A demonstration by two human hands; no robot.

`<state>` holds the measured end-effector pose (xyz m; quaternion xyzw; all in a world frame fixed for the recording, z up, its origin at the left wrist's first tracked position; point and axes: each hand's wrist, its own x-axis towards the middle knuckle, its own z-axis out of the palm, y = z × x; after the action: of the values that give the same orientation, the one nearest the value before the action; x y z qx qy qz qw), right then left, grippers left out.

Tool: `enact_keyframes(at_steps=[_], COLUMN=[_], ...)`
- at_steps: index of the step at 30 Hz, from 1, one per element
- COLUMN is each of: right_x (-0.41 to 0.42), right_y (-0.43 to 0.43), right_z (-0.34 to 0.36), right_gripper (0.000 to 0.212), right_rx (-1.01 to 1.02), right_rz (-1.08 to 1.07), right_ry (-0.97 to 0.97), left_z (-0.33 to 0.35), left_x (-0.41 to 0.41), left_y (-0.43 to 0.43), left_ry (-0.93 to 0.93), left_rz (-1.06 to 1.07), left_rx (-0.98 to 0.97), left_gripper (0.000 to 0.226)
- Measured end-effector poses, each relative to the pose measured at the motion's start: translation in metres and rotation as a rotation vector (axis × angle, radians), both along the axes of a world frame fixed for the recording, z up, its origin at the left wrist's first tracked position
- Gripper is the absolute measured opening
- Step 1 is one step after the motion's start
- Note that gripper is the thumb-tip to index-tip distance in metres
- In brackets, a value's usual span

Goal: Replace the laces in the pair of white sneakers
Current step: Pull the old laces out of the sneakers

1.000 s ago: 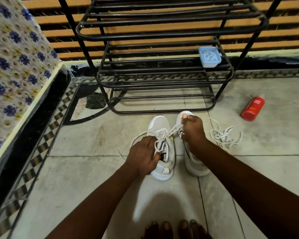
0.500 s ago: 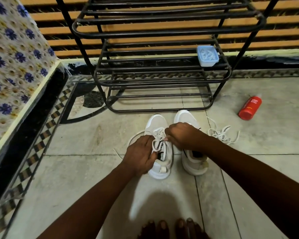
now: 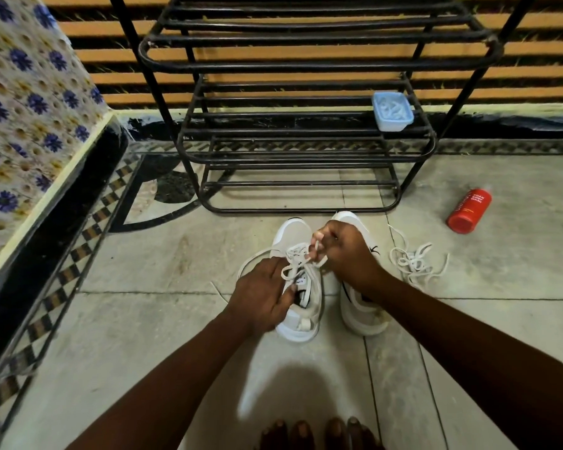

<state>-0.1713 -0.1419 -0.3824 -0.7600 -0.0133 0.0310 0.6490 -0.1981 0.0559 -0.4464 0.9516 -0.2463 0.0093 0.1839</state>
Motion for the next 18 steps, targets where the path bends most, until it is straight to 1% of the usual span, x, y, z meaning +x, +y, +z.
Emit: enact_keyframes(at_steps=[2,3,4,5,6,7,8,9,10,11,12,13,14,15,16,18], right_x=[0.015,0.025,0.034,0.041,0.045,0.045,0.042,0.034,0.028,0.023,0.019,0.019,0.020,0.021,0.022,0.020], right_y=[-0.012,-0.021,-0.029,-0.037,-0.044,-0.049,-0.051,-0.047,-0.043,-0.038,-0.035,-0.033,-0.032,-0.034,-0.036,-0.034], right_z=[-0.001,0.004,0.010,0.015,0.017,0.019,0.020,0.020,0.017,0.016,0.015,0.015,0.018,0.020,0.021,0.019], right_gripper=[0.028,0.028,0.030,0.034,0.035,0.031,0.023,0.012,0.004,0.016,0.025,0.026,0.020,0.012,0.008,0.007], right_rx=[0.074,0.152,0.241,0.266,0.181,-0.032,-0.348,-0.660,-0.900,-1.077,-1.198,-1.289,-1.354,-1.373,-1.322,-1.103], right_rz=[-0.152,-0.243,-0.305,-0.335,-0.312,-0.231,-0.078,0.121,0.335,0.504,0.622,0.673,0.678,0.644,0.585,0.394], right_ry=[0.039,0.071,0.105,0.121,0.088,0.006,-0.126,-0.261,-0.364,-0.410,-0.429,-0.449,-0.480,-0.509,-0.529,-0.550], left_z=[-0.001,-0.001,-0.001,0.000,0.000,0.000,0.001,0.001,0.001,0.001,0.001,0.001,0.002,0.003,0.003,0.003], left_x=[0.000,0.000,0.000,0.000,0.000,0.000,0.000,0.000,0.000,-0.001,-0.001,-0.001,-0.001,0.000,0.000,0.000], left_y=[0.000,-0.001,-0.001,-0.002,-0.001,-0.002,-0.002,-0.001,0.000,0.000,0.000,0.000,-0.001,-0.001,-0.002,-0.002], left_ry=[-0.005,-0.010,-0.011,-0.007,-0.001,0.001,-0.001,-0.003,-0.007,-0.009,-0.006,-0.002,0.001,0.004,0.006,0.002], left_rz=[0.003,0.006,0.012,0.015,0.015,0.013,0.009,0.006,0.002,-0.001,-0.004,-0.005,-0.004,-0.007,-0.009,-0.016], left_rx=[0.023,0.029,0.033,0.034,0.035,0.034,0.032,0.028,0.022,0.016,0.015,0.018,0.024,0.029,0.030,0.022], left_gripper=[0.047,0.047,0.046,0.047,0.047,0.048,0.049,0.049,0.049,0.049,0.050,0.050,0.052,0.053,0.054,0.053])
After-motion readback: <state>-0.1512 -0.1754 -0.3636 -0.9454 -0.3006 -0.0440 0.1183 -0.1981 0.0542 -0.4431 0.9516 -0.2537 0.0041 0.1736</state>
